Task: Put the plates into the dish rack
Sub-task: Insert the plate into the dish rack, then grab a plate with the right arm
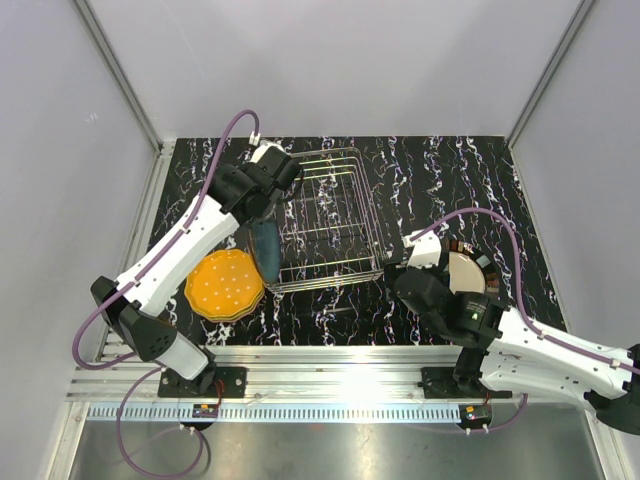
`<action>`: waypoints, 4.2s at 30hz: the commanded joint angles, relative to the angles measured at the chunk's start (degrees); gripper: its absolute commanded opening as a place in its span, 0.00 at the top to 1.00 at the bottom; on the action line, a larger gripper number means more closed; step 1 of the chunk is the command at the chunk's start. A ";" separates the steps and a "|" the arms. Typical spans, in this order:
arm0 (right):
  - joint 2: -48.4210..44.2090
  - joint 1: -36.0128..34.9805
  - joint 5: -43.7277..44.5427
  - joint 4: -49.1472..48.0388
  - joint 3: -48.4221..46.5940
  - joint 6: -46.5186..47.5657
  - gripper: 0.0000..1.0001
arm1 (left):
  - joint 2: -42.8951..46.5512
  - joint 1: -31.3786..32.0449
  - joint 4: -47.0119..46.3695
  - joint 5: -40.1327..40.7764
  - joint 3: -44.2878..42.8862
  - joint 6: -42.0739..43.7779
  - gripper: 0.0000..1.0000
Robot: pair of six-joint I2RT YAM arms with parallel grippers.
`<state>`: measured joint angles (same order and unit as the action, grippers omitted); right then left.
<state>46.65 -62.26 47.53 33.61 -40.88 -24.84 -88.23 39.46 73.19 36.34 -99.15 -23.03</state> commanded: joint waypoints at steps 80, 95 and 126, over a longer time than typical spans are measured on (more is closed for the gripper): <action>27.34 24.28 -11.40 0.85 -10.62 -10.15 0.27 | 54.12 -0.97 -47.79 7.61 49.67 17.23 0.01; 38.25 26.58 -11.58 6.03 -15.01 -10.23 0.41 | 57.11 -0.97 -48.14 4.71 51.17 16.87 0.01; 27.88 26.66 -10.97 15.26 -19.68 -7.51 0.53 | 57.82 -0.97 -48.40 2.25 51.34 16.70 0.01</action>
<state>78.02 -35.94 34.87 46.13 -60.77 -32.29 -31.16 38.50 28.34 39.59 -48.16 -5.67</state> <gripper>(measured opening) 0.478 0.988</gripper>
